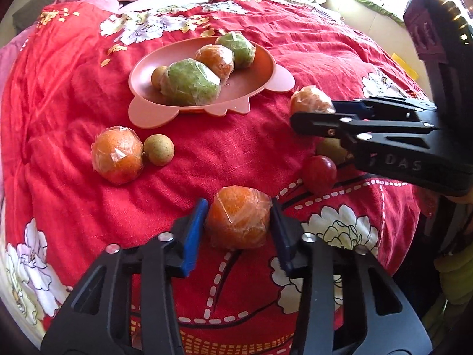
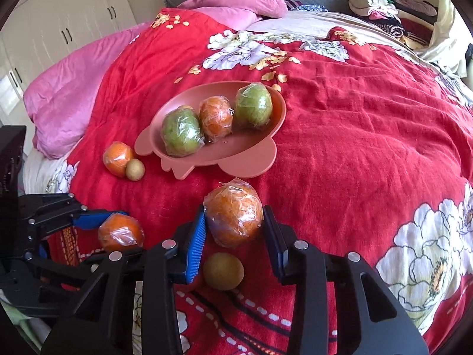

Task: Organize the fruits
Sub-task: 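Close left tool on a wrapped orange while right tool grasps another wrapped orange, then lift both wrapped oranges and lower them into the pink bowl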

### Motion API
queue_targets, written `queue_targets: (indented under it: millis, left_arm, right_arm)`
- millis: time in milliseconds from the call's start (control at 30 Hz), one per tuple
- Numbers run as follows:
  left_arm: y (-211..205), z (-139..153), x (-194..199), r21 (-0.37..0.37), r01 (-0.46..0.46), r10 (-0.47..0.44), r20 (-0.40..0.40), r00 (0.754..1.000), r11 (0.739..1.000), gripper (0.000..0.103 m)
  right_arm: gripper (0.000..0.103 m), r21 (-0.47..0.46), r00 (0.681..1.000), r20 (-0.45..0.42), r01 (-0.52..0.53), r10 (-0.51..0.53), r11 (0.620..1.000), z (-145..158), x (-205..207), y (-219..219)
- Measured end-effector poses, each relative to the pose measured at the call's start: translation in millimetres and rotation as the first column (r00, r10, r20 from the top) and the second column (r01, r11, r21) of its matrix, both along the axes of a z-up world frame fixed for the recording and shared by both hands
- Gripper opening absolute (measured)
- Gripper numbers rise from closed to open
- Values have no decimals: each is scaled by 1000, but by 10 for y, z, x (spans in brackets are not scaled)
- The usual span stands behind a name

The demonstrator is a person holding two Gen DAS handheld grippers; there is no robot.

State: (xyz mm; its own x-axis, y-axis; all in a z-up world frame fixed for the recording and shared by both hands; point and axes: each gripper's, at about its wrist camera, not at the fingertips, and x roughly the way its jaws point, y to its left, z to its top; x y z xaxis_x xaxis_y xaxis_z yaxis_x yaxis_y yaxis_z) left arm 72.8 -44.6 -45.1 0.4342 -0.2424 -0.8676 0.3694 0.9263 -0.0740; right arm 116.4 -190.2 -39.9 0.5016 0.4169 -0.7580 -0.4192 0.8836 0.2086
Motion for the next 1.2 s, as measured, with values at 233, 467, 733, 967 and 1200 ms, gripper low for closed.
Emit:
queue_targets:
  millis: [233,467,733,967,1200]
  left_arm:
    - [-1,30,-12,-3,5,-5,-2,1000,1000,31]
    - [8,133,-32,-22,9,-9,6,1000,1000,31]
    - [62,302,20,-44,-6,7,32,999,999,31]
    - [133,446,130,-54,-25,29,58,998,998,31]
    - [157,546,233,-54,-34,38,77,996,998,31]
  right_arm:
    - [36,23,1000,18,4,-4,1000,118,-64,-37]
    - [36,37,999,41,4,-6,999,231,-123,-62]
    - [36,46,998,64,6,-9,999,340,-143,-85]
    - [36,55,997,79,13,-18,998,414,-128,-103]
    - [36,65,995,96,16,-22,998,490,-107,-102]
